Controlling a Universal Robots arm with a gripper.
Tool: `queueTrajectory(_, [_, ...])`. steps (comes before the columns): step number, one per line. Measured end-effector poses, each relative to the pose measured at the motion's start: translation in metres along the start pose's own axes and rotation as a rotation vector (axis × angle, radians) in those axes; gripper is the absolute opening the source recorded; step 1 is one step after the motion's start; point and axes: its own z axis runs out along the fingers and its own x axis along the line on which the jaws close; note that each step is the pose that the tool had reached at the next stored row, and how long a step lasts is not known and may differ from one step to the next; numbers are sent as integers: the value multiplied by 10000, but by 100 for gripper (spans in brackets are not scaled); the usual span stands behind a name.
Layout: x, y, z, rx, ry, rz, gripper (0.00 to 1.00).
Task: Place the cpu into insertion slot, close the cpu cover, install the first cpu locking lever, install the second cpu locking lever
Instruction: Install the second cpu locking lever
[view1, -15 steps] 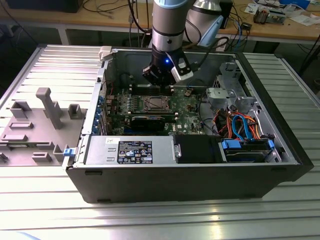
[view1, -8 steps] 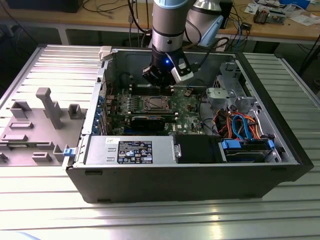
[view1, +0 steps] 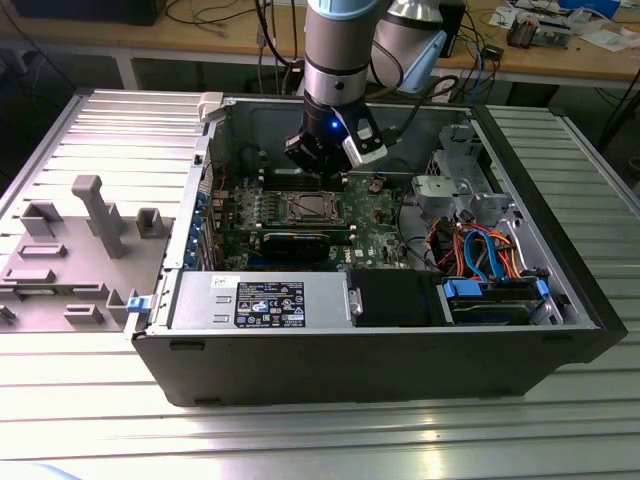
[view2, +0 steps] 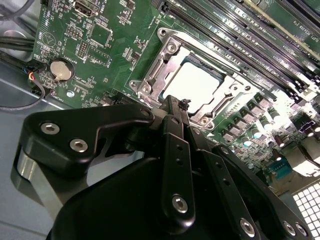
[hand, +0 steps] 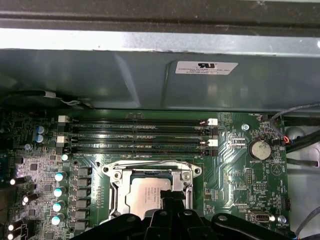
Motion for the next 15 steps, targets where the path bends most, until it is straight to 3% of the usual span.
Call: queueTrajectory(15, [0,-27,-3,0,0,-1,11])
